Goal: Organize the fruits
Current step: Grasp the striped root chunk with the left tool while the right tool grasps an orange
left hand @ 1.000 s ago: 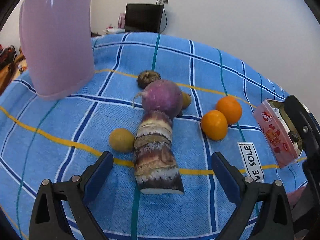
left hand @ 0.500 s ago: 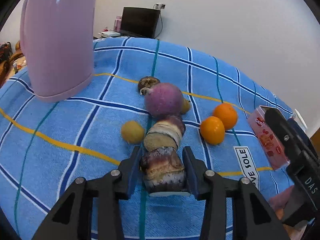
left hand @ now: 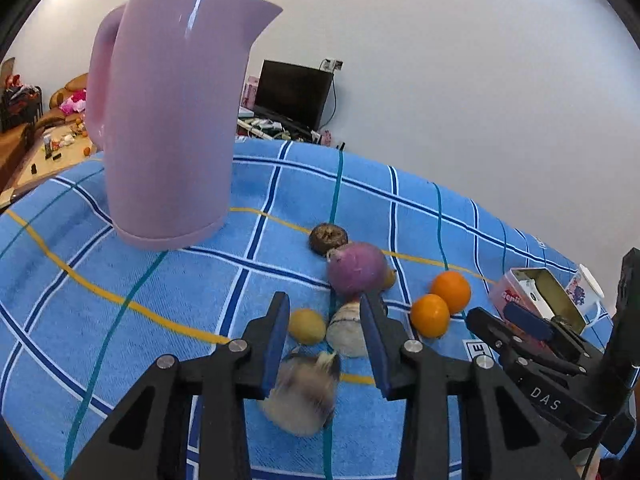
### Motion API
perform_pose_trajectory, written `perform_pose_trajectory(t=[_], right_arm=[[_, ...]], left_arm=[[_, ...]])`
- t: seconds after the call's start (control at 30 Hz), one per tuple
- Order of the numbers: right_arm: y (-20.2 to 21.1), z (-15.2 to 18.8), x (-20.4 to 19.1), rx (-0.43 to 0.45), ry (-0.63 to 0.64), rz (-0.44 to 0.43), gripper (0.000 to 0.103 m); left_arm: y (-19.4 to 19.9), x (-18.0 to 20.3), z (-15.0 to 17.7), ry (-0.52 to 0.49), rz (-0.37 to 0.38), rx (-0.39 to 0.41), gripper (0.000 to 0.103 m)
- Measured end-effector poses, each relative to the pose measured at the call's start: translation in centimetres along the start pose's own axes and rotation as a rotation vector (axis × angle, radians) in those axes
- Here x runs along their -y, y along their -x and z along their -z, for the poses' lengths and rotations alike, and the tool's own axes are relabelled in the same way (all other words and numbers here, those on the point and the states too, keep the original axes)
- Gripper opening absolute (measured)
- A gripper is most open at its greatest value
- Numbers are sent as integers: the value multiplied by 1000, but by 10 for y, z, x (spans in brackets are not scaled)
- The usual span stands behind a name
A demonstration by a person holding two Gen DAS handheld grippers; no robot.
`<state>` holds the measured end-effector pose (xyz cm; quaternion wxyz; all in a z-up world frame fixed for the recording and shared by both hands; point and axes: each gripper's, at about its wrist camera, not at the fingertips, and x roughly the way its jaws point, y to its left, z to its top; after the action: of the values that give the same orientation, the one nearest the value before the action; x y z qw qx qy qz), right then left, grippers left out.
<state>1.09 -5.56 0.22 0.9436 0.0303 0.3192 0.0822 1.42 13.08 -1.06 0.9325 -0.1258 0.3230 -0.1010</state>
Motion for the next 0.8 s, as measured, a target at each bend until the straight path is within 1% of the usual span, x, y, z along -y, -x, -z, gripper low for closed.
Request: perform_pose_trajectory(t=[0.1,0.13,0.23,0.3,0.33,0.37,0.43,0.47,0.5,0.53,0.57,0.63,0.7,0.73,0.77,0.8], right_arm=[[-2,0,-1,-13,1,-13,74],[-3,1,-2,-16,1,-16,74],[-4,0,-2,-25,3,-35,74],[-5,0,-2,-31,0,-39,74],[-6,0,-1,-34,-3,-41,75],[-6,0,0,-35,-9,-42,77],[-6,0,1,-32,-17,-45,84],[-5,0,1,-30,-19,-44,90],[-4,0,1,-26,-18,-43,92],[-3,0,1,-22,-17,-46,97],[-1,1,0,-20,-15,-49,100],[0,1,-1,-17,-11,-45,101],[-4,0,-3,-33,-3,-43,101],[-7,0,-4,-46,2,-36,100],[-10,-1,-6,-57,7,-32,100],[-14,-1,-9,-75,17,-33,99]], left_arm=[[6,-5,1,9,-10,-3,39],[8,-8,1,12,-15,-18,39],[19,-16,6,48,17,-59,39],[30,-15,11,20,26,-80,43],[33,-12,14,-4,15,-87,49],[36,-8,19,-35,0,-97,59],[35,2,25,-84,2,-106,70],[32,7,27,-110,6,-112,70],[26,12,28,-131,-3,-129,70],[21,14,28,-138,-19,-144,70],[16,14,29,-135,-31,-156,70],[4,10,28,-110,-36,-179,70],[-5,6,31,-105,-53,-198,69],[-9,4,34,-104,-57,-212,59],[-11,3,34,-100,-56,-222,55],[-8,2,33,-95,-46,-208,52]])
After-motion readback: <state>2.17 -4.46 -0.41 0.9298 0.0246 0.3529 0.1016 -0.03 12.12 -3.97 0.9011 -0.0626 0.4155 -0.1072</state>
